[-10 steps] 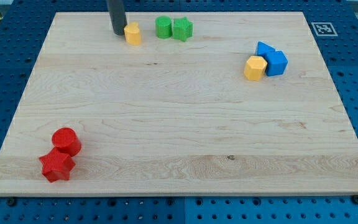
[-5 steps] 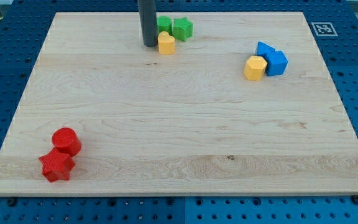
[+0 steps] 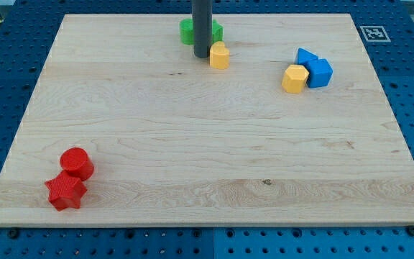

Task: Push the yellow heart into blue blocks and yellow hexagon

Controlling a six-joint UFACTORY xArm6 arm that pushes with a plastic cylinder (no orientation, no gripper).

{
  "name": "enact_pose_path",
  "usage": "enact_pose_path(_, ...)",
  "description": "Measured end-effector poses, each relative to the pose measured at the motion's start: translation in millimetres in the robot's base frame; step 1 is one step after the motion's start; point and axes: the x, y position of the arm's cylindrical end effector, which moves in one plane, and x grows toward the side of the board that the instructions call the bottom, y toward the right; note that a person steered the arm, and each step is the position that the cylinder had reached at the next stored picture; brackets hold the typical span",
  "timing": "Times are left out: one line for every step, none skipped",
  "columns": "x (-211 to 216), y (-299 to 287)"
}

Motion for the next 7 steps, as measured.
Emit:
enact_pose_path(9.4,0.0)
enact_pose_path(13.4,5.9)
enact_pose_path(15.1,10.0)
enact_pose_path(15.1,17.5)
enact_pose_path(15.1,34.0)
enact_pose_path(15.1,48.2)
enact_pose_path(15.1,66.3)
